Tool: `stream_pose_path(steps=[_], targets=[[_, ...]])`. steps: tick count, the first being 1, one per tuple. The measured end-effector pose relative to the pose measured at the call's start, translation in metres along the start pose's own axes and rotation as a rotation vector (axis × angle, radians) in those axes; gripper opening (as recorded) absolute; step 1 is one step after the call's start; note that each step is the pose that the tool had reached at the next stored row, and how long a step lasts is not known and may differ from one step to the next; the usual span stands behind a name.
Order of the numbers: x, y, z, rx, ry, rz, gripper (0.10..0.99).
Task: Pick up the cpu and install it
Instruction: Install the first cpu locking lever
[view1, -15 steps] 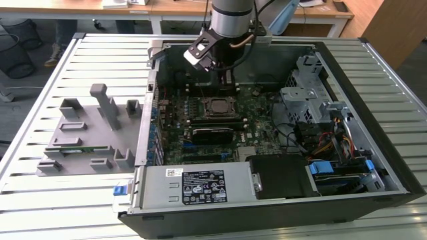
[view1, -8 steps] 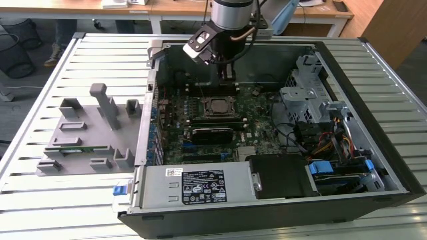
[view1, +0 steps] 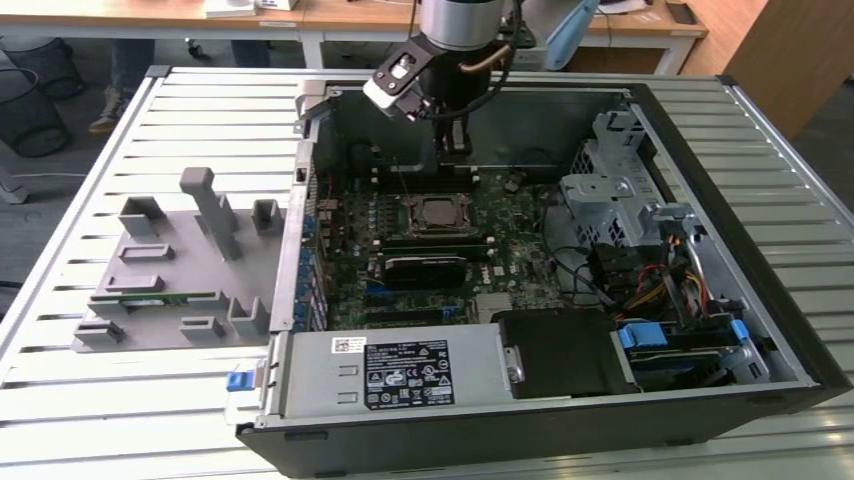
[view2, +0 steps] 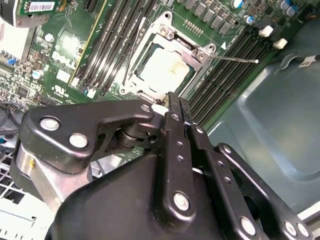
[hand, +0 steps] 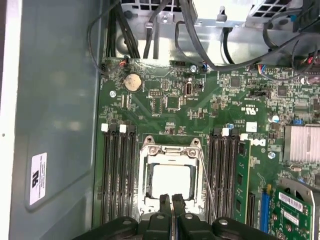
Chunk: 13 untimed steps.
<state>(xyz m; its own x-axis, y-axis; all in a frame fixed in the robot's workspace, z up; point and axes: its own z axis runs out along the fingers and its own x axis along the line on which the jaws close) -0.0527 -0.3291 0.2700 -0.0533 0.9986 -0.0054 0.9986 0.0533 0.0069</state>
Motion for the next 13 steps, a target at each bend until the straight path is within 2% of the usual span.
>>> stream_pose_path(steps=[13], targets=[[0.0000, -0.0001, 0.0006, -0.006, 0.0015, -0.228, 0.157]])
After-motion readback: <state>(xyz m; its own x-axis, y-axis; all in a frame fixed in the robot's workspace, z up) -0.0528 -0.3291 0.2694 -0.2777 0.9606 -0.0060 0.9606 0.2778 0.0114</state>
